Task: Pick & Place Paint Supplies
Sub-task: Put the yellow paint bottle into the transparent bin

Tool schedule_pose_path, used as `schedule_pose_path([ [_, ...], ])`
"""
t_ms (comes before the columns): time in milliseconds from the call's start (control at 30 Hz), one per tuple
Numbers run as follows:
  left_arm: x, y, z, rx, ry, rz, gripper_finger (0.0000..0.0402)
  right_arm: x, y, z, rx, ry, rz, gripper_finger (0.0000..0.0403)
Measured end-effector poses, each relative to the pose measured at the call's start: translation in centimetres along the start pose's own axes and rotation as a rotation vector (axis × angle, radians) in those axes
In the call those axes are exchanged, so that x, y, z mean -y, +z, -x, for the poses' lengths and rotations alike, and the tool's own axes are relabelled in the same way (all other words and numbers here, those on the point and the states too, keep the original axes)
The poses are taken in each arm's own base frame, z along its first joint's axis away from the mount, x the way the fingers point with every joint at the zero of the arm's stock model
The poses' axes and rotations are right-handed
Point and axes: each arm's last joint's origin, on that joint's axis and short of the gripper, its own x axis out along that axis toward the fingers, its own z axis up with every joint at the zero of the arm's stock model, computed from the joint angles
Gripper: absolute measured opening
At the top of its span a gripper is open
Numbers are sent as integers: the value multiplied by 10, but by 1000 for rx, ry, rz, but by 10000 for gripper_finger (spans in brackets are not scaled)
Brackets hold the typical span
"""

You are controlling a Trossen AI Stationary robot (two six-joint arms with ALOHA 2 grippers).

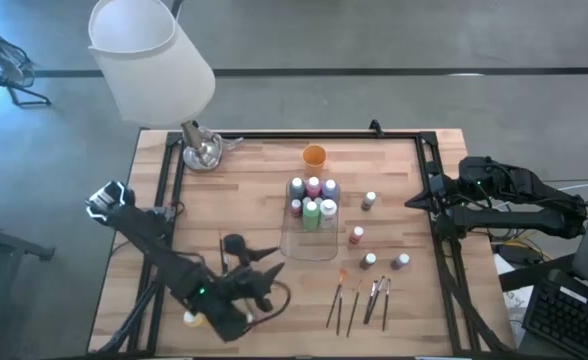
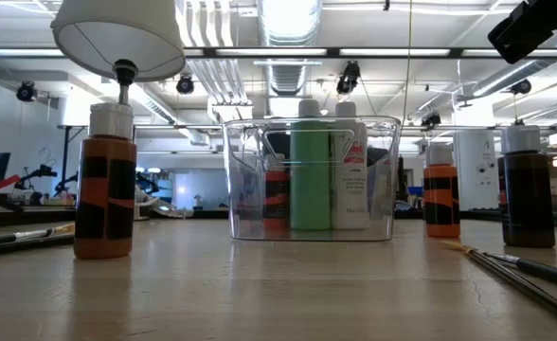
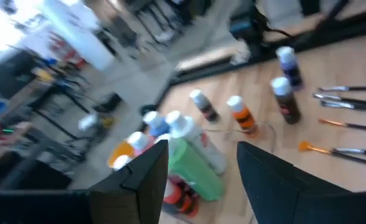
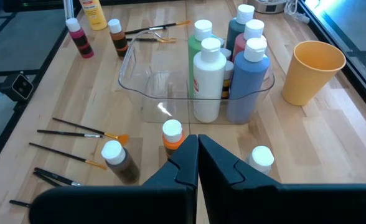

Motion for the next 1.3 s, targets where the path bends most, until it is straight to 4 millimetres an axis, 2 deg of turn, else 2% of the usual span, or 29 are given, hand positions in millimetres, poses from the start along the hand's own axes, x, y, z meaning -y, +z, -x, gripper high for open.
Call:
schedule_pose_path([
  [133, 9, -17, 26, 96, 125, -2, 197, 0, 0, 0, 0, 0, 0, 8],
  [233, 13, -26, 50, 167, 158, -18, 197, 0, 0, 0, 0, 0, 0, 8],
  [400, 10, -29, 86, 233, 85, 22, 197, 0, 0, 0, 0, 0, 0, 8],
  [600, -2, -26, 109, 258, 42, -119, 197, 0, 0, 0, 0, 0, 0, 8],
  [733, -20, -18, 119, 261, -30, -76, 197, 0, 0, 0, 0, 0, 0, 8],
  [1033, -84, 6, 133, 209, -450, 106, 197, 0, 0, 0, 0, 0, 0, 8],
  [1300, -136, 3, 137, 97, -787, 264, 197, 0, 0, 0, 0, 0, 0, 8],
])
